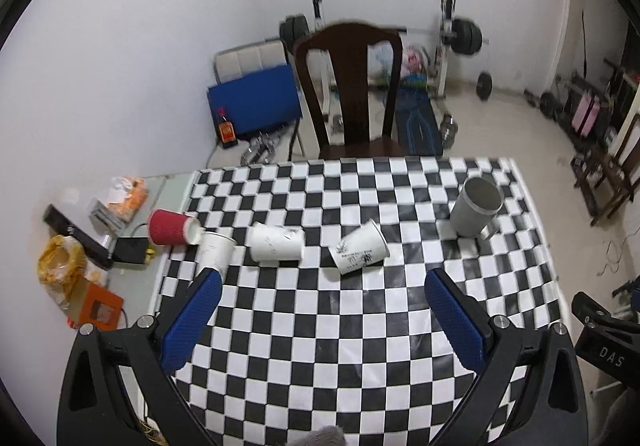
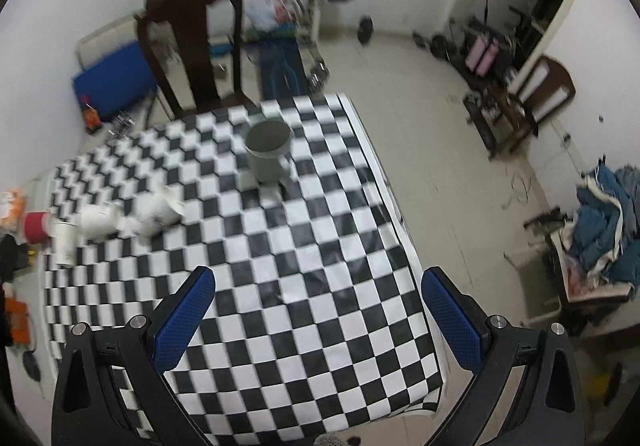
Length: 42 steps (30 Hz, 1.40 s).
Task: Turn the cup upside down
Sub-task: 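Reach the left gripper to the upright grey mug and close on its body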
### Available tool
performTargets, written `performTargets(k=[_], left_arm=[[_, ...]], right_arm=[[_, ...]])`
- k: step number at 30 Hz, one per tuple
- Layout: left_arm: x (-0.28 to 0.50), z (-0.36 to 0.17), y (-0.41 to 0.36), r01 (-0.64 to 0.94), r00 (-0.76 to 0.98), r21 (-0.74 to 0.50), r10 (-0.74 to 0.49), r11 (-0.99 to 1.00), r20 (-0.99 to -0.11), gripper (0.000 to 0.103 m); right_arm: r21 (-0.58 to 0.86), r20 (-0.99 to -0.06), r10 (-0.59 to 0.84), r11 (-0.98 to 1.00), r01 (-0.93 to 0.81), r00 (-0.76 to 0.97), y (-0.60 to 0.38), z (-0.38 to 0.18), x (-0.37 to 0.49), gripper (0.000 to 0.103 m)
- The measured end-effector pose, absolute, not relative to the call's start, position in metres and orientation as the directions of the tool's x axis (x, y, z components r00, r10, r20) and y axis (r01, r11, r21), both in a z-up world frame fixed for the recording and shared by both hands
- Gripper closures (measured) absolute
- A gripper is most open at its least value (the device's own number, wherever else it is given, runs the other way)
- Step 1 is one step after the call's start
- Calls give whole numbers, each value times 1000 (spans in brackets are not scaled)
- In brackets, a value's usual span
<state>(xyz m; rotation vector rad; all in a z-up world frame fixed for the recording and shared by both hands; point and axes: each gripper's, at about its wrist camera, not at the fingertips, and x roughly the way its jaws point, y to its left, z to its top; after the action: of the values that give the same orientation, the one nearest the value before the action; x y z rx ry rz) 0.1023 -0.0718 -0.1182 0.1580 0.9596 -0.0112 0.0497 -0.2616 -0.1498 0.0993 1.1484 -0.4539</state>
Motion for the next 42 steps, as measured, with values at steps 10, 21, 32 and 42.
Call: performTargets(k=[10,21,32,42], left_arm=[[177,-239,-140,186,476,146,40,972,-878,0],[225,-323,-211,462,538,91,-197,882,-819,6],[244,-349,-250,622,559,115,-336,775,-758,26],[249,-340,-265,656,541,52,-422,753,-727,26]], right_arm=[[-161,-951,-254,893,419,175,-337,-294,110,0],[-91,-980,-165,870,484,111,-415,-396,140,0],[-105,-975,-183,880,463,128,-446,-429,150,0],[-93,-979,-167,875,476,116,-469,-436,151,0]])
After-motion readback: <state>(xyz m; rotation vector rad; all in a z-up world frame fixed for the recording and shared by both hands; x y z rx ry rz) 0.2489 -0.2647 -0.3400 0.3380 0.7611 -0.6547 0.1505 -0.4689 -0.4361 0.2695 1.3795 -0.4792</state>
